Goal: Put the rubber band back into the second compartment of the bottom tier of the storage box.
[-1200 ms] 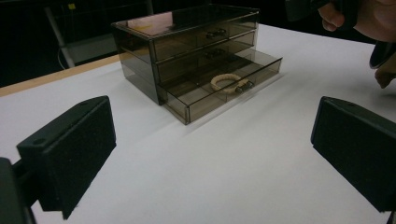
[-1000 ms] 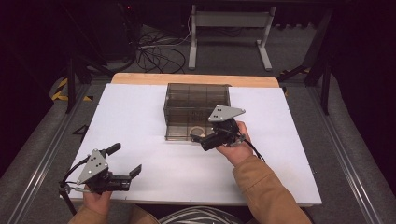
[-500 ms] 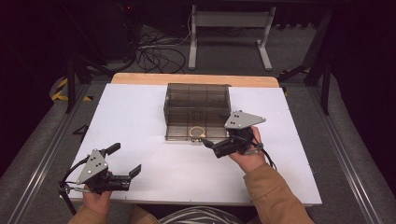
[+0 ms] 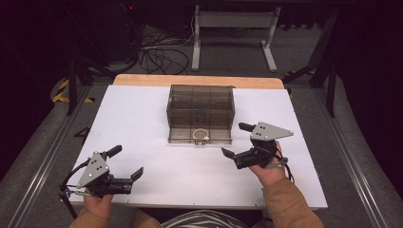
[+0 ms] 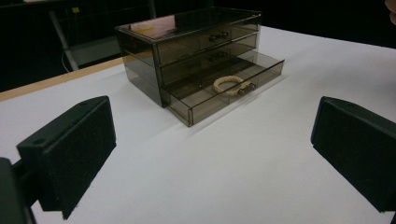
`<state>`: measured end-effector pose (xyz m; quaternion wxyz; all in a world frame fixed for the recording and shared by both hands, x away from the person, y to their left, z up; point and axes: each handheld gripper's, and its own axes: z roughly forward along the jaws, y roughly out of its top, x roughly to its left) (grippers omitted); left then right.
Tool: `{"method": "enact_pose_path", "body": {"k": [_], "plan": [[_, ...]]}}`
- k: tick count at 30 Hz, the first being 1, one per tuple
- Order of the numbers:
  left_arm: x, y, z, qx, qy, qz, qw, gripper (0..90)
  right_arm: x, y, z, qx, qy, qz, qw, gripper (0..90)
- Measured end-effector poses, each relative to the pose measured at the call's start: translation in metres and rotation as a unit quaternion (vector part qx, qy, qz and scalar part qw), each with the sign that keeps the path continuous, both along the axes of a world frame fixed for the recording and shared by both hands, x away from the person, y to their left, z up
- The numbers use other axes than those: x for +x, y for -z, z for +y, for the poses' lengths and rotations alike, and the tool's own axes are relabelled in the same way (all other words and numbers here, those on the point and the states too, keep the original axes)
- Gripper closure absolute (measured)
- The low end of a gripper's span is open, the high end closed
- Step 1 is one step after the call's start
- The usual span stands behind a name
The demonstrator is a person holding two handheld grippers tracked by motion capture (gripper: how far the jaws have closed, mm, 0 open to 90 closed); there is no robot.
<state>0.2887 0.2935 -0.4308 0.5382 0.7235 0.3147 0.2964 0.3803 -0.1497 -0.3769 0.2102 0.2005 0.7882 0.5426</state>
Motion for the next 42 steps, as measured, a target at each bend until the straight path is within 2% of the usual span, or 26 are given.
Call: {"method": "enact_pose_path", "body": {"k": [5,9,19,22,27,33,38,42], "plan": [[-0.001,-0.001,0.0,0.003,-0.001,-0.003,1.0,0.6,-0.002,0.012,-0.016,0.004,0.005,0.015,0.9999,0.4],[-0.001,-0.001,-0.001,0.002,-0.001,-0.004,1.0,0.6,-0.005,0.019,-0.026,0.007,0.01,0.018,0.9998,0.3],[-0.001,-0.001,0.0,0.002,-0.001,-0.006,1.0,0.6,-0.011,0.04,-0.043,0.003,0.022,0.025,0.9994,0.4],[-0.001,-0.001,0.0,0.003,-0.001,-0.006,1.0,0.6,-0.014,0.045,-0.047,0.007,0.024,0.022,0.9994,0.4],[0.0,0.0,0.0,0.0,0.001,-0.004,1.0,0.5,-0.018,0.055,-0.057,0.019,0.027,0.032,0.9989,0.2],[0.0,0.001,0.0,0.0,0.0,-0.006,1.0,0.5,-0.022,0.067,-0.067,0.011,0.03,0.041,0.9986,0.2],[0.0,0.002,-0.001,0.007,0.001,-0.009,0.9999,0.5,-0.023,0.08,-0.073,-0.007,0.043,0.074,0.9963,0.2],[0.001,0.003,0.0,0.004,-0.001,-0.005,1.0,0.5,-0.023,0.088,-0.075,-0.012,0.037,0.105,0.9937,0.2]]}}
